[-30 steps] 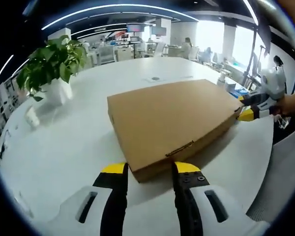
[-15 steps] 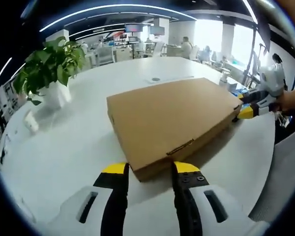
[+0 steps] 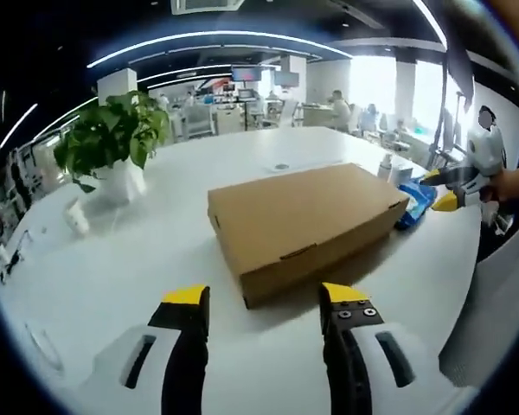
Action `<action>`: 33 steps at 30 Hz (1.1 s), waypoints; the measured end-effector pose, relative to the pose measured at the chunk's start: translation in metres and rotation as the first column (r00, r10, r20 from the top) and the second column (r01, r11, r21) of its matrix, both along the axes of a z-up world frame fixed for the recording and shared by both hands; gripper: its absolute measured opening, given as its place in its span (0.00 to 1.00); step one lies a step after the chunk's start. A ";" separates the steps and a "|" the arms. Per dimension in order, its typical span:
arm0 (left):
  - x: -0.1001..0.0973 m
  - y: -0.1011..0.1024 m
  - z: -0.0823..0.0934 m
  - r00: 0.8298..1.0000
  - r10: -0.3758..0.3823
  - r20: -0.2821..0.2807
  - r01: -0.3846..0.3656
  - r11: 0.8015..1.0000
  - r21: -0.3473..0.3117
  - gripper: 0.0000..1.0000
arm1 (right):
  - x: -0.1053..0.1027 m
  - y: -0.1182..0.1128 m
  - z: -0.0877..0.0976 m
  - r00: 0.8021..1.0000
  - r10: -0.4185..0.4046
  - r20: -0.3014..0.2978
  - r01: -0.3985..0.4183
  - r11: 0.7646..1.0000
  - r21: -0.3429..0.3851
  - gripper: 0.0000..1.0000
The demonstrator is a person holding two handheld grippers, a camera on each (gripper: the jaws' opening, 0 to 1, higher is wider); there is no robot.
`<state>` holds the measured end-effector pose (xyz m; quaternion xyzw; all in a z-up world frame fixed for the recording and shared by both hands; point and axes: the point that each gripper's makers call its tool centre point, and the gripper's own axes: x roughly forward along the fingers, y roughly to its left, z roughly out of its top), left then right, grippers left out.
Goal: Operate the shoe box by opening the lid, removing the specified soft item, and placing it in the target area until the item is outside and the box remains undamaged.
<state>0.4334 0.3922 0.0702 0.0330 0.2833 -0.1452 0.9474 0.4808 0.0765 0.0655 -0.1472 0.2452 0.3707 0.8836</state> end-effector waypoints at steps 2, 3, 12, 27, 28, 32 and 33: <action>-0.009 -0.004 0.009 1.000 0.010 0.015 -0.010 1.000 -0.013 0.56 | -0.007 -0.013 0.004 1.000 -0.017 0.008 0.017 1.000 -0.004 0.51; -0.012 -0.006 0.012 1.000 0.018 0.023 -0.017 1.000 -0.017 0.58 | -0.008 -0.014 0.005 1.000 -0.020 0.010 0.020 1.000 -0.004 0.52; -0.037 -0.023 0.049 0.990 0.032 0.140 -0.033 0.999 0.002 0.73 | -0.047 -0.073 0.017 0.993 -0.109 0.040 0.110 0.994 -0.013 0.60; -0.081 -0.048 0.067 0.985 -0.006 0.173 0.009 1.000 -0.016 0.93 | -0.088 -0.095 0.031 0.983 -0.159 0.093 0.159 0.987 0.004 0.81; -0.084 -0.050 0.068 0.985 -0.007 0.173 0.010 1.000 -0.018 0.95 | -0.090 -0.096 0.031 0.982 -0.163 0.098 0.163 0.987 0.008 0.83; -0.091 -0.055 0.072 0.982 0.002 0.190 0.006 0.999 -0.040 1.00 | -0.098 -0.099 0.032 0.978 -0.180 0.106 0.179 0.984 0.019 0.88; -0.093 -0.055 0.072 0.982 0.002 0.191 0.006 0.999 -0.040 1.00 | -0.100 -0.100 0.033 0.976 -0.184 0.115 0.184 0.983 0.017 0.89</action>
